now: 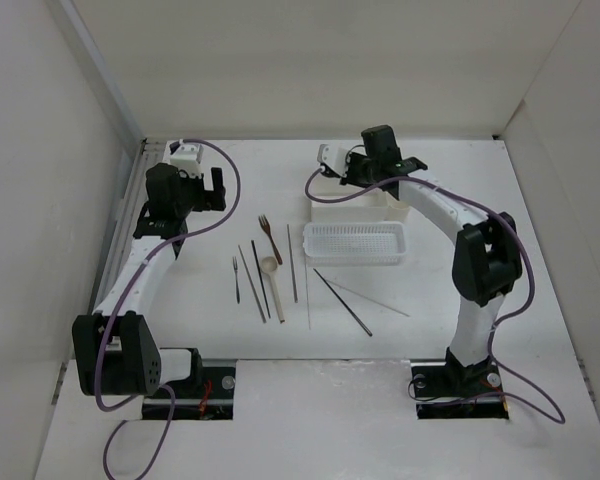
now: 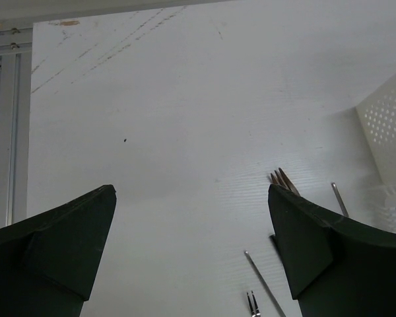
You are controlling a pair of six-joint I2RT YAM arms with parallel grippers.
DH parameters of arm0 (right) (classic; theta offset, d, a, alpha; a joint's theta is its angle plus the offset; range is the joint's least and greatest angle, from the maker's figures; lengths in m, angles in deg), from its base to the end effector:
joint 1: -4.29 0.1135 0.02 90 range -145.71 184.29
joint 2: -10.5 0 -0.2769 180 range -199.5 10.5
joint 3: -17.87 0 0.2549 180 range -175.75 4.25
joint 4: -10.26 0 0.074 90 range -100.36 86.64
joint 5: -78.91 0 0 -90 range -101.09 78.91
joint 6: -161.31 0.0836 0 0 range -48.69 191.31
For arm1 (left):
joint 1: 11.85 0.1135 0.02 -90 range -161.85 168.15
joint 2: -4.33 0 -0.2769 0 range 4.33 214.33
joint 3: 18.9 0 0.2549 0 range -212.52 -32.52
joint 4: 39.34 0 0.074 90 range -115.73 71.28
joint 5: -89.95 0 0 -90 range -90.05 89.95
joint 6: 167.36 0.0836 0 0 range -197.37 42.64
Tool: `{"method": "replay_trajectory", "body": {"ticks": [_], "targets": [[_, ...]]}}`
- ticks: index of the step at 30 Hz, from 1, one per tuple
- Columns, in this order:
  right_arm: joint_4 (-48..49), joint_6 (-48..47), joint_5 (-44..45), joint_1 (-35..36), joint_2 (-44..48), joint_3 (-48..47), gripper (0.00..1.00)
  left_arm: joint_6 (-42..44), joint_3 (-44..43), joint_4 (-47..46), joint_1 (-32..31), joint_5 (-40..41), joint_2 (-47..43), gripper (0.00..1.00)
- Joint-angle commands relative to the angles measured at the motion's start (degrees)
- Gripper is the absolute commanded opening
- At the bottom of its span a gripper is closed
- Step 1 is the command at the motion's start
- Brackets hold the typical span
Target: Sort the eating utensils into containers
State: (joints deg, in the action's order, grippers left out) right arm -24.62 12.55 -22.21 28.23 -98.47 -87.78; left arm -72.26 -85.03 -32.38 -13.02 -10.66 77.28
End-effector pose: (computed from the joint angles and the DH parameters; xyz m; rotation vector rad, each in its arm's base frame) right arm 0.4387 0.2124 0.2641 -1.5474 1.5992 -0.1165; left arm 0.3432 -0.0224 0.3108 0.2298 1.7940 -0.1189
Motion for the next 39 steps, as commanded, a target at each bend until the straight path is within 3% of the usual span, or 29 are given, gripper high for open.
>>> {"method": "replay_trajectory", "body": {"ticks": [1,2,6,8,9,10,15,16,19,23,24,25,26,29,31,36,39], "targets": [[-1.5,-1.2,-3.0,0.6,-1.7,-2.9,0.12,0.5,0.0,-1.9,-0.2,-1.4,-1.1,1.0],[-2.3,-1.2,-3.0,0.6,-1.7,-3.4,0.14,0.5,0.0,-1.9,-0.2,-1.4,-1.1,1.0],[-1.4,1.2,-0.2,1.1,-1.7,-2.8,0.39,4.2,0.0,0.2,-0.2,-6.1,-1.1,1.0],[0.9,2.6,1.4,1.1,-0.8,-1.7,0.44,8.8,0.0,2.5,-1.5,-10.9,-1.7,0.97],[3.5,3.5,2.0,1.1,-0.1,-0.9,0.54,13.8,0.0,3.9,-2.4,-13.4,-1.7,0.97],[5.0,4.0,2.0,1.1,0.7,0.7,0.76,16.2,0.0,5.5,-3.5,-13.9,-1.7,0.97],[12.0,9.6,3.8,1.1,5.7,2.5,0.84,30.5,-2.8,20.6,-11.6,-15.6,-0.3,0.97],[13.4,10.5,4.5,1.1,6.3,2.6,1.0,32.3,-3.5,22.6,-12.9,-15.1,0.7,0.97],[17.3,20.7,7.9,1.1,8.6,1.9,1.0,34.3,-6.6,30.3,-16.8,-15.1,4.2,0.97],[23.1,36.1,16.9,1.1,13.8,4.1,1.0,26.7,-11.5,35.0,-20.3,-15.6,9.4,0.92],[23.6,42.7,19.2,1.8,16.0,5.6,1.0,19.8,-12.6,35.0,-20.3,-14.9,10.5,0.9],[23.6,45.8,21.5,1.8,17.0,6.3,1.0,19.8,-12.6,35.0,-20.3,-14.0,10.5,0.9],[23.6,49.1,24.1,2.6,18.0,7.1,1.0,11.6,-12.6,33.2,-20.8,-13.1,11.1,0.92],[23.6,58.5,34.7,5.1,21.8,11.4,1.0,-3.0,-12.6,28.7,-20.8,-2.9,9.9,0.94],[23.6,61.7,42.3,8.1,23.4,14.6,1.0,-14.9,-12.6,28.1,-21.8,8.6,9.4,0.94],[23.6,65.8,53.2,13.4,27.6,19.9,1.0,-21.5,-13.1,29.7,-31.5,15.5,8.7,0.82],[23.6,68.9,55.5,13.4,32.4,24.6,1.0,-25.0,-9.5,31.7,-35.8,17.9,8.7,0.59]]}}
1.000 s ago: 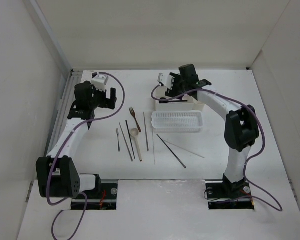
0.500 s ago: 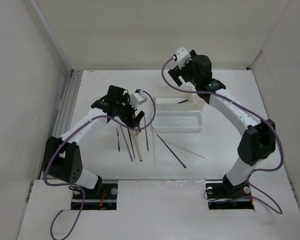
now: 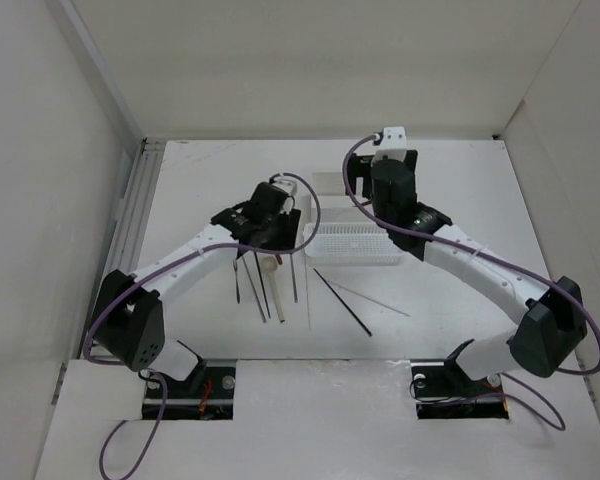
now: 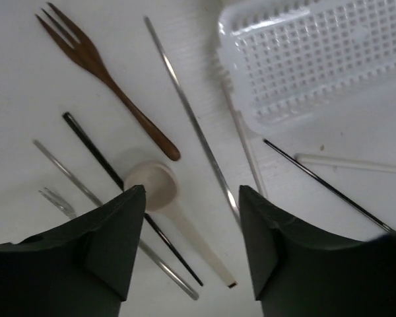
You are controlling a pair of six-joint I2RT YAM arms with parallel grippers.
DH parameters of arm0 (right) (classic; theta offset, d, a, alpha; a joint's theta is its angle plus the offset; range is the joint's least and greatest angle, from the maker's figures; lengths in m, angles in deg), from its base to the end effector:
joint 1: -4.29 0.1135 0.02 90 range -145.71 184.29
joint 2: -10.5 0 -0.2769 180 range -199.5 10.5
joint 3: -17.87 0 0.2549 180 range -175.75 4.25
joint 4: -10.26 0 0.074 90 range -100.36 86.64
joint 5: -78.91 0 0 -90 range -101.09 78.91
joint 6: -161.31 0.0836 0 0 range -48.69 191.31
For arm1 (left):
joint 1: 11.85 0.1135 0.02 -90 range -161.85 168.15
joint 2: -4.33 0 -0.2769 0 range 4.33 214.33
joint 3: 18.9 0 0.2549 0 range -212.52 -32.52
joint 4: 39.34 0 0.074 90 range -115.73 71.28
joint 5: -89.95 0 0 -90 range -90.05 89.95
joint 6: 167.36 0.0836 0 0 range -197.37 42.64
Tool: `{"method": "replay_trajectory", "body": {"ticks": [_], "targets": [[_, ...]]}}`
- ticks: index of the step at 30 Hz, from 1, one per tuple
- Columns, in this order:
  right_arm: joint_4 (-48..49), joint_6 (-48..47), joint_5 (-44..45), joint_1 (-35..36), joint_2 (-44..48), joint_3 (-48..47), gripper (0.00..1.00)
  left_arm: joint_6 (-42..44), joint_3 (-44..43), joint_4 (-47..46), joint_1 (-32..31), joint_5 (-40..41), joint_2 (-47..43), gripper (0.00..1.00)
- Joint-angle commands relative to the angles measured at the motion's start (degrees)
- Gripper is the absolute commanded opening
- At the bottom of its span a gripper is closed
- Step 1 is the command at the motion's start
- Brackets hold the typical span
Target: Sort the eating utensils into containers
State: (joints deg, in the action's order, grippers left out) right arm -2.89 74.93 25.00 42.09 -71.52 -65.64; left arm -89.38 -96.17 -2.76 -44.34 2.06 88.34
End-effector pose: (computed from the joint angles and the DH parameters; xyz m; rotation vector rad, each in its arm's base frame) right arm 0.3265 0.1909 0.3657 -0.0674 1.7336 -0.0279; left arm 0.3043 -0.1902 0.2509 0.3995 2.3178 -0.3443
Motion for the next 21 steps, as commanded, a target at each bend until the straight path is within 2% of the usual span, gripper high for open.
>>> {"method": "replay_trajectory", "body": {"ticks": [1,2,3,5,9,14,15,21], "targets": [[1.9,6.6,8.3,-0.4,6.8,3.5,1.0,-9.1,2.4,3.7,-5.1,5.2,-1.7,0.53],[1.9,7.4,8.3,-0.4,8.2,5.6,1.0,-10.0,4.1,3.8,-5.1,5.2,-1.7,0.46],[1.9,7.5,8.3,-0.4,9.4,6.6,1.0,-11.1,5.2,3.8,-5.1,5.2,-1.7,0.46],[1.9,7.5,7.7,-0.4,12.8,8.4,1.0,-14.2,7.2,3.8,-4.6,3.6,-2.4,0.46],[1.4,8.0,4.6,0.1,17.9,11.4,1.0,-15.5,9.3,3.8,-4.1,-0.1,-1.7,0.58],[1.4,8.0,5.6,0.1,22.4,14.6,1.0,-16.0,13.0,-1.4,-5.3,-4.4,-1.0,0.59],[0.9,8.0,5.7,0.1,22.4,15.2,1.0,-16.0,13.0,-2.0,-5.8,-5.0,-1.0,0.56],[0.3,6.4,7.4,0.1,23.0,15.2,1.0,-17.3,16.5,-3.1,-5.8,-5.2,-0.4,0.52]]}}
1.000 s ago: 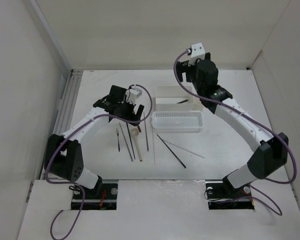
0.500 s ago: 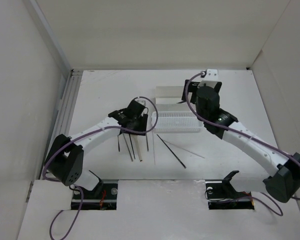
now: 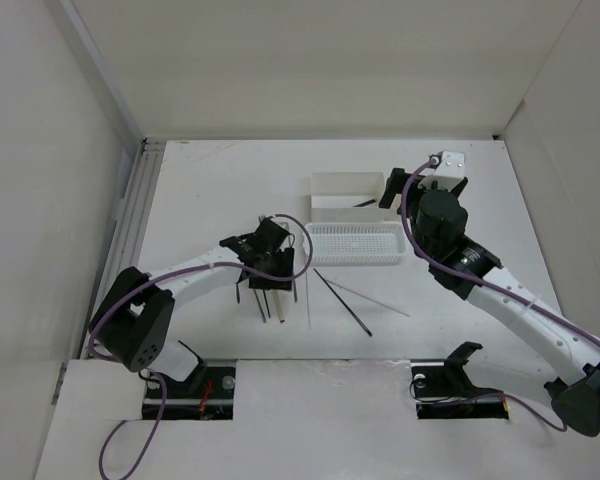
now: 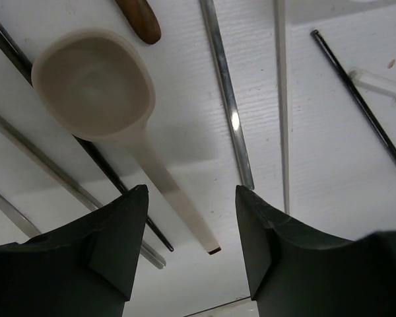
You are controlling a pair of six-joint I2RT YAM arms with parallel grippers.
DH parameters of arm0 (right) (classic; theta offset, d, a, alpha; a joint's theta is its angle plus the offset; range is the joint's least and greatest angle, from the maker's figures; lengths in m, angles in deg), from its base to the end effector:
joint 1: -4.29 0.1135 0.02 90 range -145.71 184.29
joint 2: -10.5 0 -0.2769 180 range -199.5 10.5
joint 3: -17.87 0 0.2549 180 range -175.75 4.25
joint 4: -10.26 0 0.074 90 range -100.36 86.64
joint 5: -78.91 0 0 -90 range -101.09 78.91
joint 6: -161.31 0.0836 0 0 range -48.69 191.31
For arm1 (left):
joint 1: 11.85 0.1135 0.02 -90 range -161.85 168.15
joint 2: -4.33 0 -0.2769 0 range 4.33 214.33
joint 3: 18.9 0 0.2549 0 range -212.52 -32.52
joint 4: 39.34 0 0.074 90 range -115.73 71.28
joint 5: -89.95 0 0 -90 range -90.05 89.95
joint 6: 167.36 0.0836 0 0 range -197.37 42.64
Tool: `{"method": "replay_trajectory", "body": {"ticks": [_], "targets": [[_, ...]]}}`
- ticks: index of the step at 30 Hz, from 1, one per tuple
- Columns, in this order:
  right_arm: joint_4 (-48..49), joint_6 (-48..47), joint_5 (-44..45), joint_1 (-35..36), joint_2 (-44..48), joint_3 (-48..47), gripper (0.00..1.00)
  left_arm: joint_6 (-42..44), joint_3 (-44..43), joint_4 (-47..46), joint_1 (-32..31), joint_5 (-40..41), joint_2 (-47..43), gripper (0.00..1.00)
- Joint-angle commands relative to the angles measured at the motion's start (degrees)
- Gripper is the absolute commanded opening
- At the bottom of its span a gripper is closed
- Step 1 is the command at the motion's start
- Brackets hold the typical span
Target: Sort the eating utensils into containers
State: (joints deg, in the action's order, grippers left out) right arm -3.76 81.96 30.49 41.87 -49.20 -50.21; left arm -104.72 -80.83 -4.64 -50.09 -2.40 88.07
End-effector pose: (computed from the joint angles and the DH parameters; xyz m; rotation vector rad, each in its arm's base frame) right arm 0.2465 0.1197 0.3763 0.1582 1.6369 0.0368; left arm 0.2440 -0.1967 0.1627 0.2657 2.6185 -0.4743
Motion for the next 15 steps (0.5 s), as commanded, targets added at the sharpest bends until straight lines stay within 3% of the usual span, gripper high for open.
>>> {"method": "replay_trajectory", "body": {"ticks": [1,7,10,11,14,15], "targets": [[1.2,-0.6,1.9,0.3,0.1,-0.2,1.0,-2.0,1.1,-1.2,-0.1,-0.7,-0.2,0.52],[1.2,-2.5,3.9,0.3,-0.4,-0.7,1.0,-1.4,1.6,-2.5,1.0,-1.4,2.8,0.48],[1.2,-3.2,5.1,0.3,-1.0,-0.7,1.0,-0.2,0.9,-4.2,1.5,-1.4,4.6,0.28],[1.2,-3.2,5.7,0.3,-1.0,-0.7,1.0,-0.2,0.9,-4.2,1.5,-1.4,5.1,0.14],[1.2,-4.3,5.7,0.3,-1.6,-1.4,1.0,-0.2,-0.2,-3.5,1.5,0.1,5.1,0.0],[1.2,-4.3,5.7,0.3,-1.6,-1.4,1.0,-0.2,-0.2,-2.9,1.5,0.2,5.1,0.0]]}}
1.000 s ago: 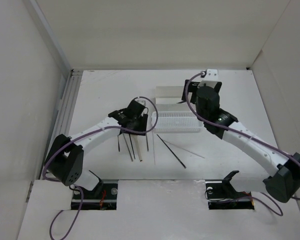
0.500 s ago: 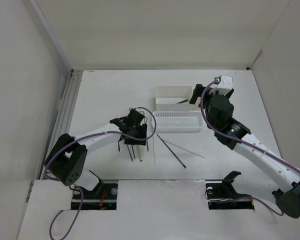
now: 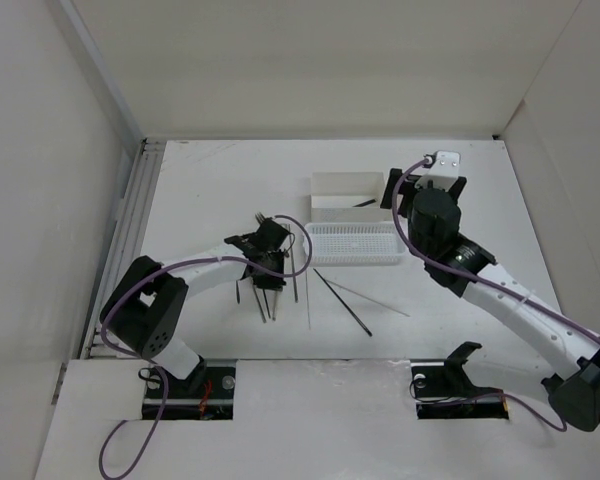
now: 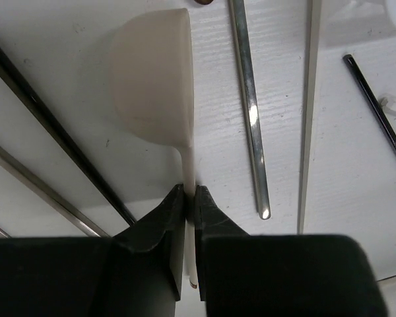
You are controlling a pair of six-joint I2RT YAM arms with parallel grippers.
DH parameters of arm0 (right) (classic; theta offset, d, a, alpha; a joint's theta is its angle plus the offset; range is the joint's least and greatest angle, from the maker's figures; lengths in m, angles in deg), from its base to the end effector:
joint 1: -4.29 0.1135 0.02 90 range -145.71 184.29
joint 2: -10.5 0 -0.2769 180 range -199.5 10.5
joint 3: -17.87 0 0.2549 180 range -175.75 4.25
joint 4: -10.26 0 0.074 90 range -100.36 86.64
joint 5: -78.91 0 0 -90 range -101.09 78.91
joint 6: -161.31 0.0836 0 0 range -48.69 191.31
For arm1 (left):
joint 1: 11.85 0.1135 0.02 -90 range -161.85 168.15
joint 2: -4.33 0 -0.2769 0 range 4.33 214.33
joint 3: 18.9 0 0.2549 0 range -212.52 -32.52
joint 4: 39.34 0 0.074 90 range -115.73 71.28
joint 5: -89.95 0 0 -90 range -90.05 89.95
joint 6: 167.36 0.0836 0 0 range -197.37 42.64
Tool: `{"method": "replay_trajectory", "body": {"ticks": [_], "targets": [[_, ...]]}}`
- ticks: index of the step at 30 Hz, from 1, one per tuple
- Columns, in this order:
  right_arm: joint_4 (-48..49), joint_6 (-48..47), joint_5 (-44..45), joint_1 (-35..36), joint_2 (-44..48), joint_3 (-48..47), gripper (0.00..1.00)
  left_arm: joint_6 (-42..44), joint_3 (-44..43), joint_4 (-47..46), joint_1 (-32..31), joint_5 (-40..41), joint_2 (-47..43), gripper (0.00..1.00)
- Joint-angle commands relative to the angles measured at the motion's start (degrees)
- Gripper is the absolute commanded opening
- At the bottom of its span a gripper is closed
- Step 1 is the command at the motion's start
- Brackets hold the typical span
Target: Sort the eating utensils into containers
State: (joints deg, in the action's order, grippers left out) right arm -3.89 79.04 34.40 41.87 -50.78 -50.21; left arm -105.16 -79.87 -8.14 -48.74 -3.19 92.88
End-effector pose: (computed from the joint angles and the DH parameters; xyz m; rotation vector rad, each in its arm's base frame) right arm 0.2516 0.1184 0.3696 0.1537 1.6540 -0.0751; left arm 0.2536 -0.1961 0.1376 0.2322 2.6624 -0.4614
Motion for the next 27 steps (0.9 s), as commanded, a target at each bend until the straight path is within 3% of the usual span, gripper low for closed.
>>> {"method": "replay_trajectory", "body": {"ticks": [1,7,10,13,15,17,18,22,27], "targets": [[1.3,-1.4,1.8,0.3,-0.5,-1.9,1.0,0.3,-1.2,0.6,0.8,0.9,0.3,0.0],[1.3,-3.9,2.3,0.3,-3.2,-4.7,1.0,1.9,-8.2,8.4,2.2,2.4,-0.3,0.0],[1.3,-5.1,1.1,0.3,-5.2,-7.1,1.0,3.4,-16.5,15.0,2.9,4.5,-0.3,0.0],[1.3,-3.4,-10.6,-5.6,-5.9,-9.2,1.0,4.0,-25.6,19.1,6.0,8.4,-0.3,0.0],[1.9,-1.1,-24.4,-13.4,-6.4,-9.8,1.0,6.8,-30.8,18.9,7.9,8.4,-0.8,0.0],[1.9,-0.2,-33.3,-18.6,-8.3,-11.2,1.0,13.2,-32.9,10.4,9.2,6.1,-0.8,0.0],[1.9,-0.2,-38.2,-21.9,-8.9,-11.8,1.0,26.2,-32.9,5.6,9.2,-0.8,-0.1,0.0],[2.5,-1.4,-39.2,-24.7,-10.8,-14.1,1.0,56.3,-42.2,-6.7,9.2,-10.4,7.1,0.0],[3.6,-3.5,-37.0,-26.0,-10.7,-14.1,1.0,68.1,-54.5,-12.3,6.7,-11.6,19.8,0.0]]}}
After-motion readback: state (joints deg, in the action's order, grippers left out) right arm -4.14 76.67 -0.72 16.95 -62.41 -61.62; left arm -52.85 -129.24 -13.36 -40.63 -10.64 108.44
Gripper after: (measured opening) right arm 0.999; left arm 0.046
